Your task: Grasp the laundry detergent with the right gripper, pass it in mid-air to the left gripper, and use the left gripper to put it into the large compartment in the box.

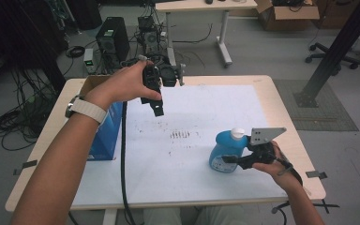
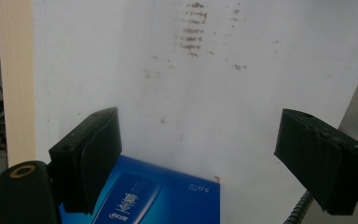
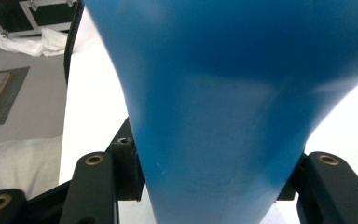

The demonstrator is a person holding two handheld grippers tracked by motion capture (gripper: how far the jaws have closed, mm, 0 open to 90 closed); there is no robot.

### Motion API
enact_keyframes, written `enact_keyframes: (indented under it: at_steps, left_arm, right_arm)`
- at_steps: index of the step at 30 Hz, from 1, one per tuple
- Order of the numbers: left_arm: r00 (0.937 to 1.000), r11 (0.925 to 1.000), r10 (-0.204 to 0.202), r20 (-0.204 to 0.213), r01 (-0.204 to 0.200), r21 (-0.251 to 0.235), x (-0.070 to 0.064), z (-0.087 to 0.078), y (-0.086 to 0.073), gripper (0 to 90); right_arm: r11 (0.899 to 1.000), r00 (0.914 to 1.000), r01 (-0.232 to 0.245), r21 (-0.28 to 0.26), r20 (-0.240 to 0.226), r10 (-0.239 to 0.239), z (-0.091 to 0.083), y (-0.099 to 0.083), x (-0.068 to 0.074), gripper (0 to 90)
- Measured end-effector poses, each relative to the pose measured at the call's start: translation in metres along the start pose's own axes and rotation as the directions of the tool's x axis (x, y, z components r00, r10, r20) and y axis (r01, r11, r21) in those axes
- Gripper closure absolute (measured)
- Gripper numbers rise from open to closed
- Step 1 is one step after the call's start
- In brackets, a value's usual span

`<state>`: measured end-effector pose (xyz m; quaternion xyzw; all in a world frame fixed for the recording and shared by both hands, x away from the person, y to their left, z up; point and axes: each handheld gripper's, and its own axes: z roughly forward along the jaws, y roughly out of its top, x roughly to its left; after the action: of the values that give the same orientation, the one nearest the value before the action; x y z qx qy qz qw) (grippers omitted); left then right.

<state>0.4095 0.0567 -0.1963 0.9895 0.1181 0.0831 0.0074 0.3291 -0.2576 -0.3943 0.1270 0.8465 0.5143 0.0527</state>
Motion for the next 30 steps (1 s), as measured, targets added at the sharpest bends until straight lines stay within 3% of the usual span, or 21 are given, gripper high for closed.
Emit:
enact_keyframes:
  at_steps: [16, 30]
  left_arm:
    - [0.9999, 0.9999, 0.012, -0.011, -0.012, -0.006, -0.009, -0.008, -0.002, 14.7]
    - [0.9996, 0.9997, 0.024, -0.014, -0.024, -0.004, -0.019, -0.017, -0.004, 14.6]
  right_arm:
    - [1.0, 0.9999, 0.01, 0.0, 0.004, -0.01, -0.014, 0.024, 0.002, 44.0]
    - [1.0, 0.9995, 0.008, 0.014, -0.032, -0.007, -0.02, 0.053, 0.001, 44.1]
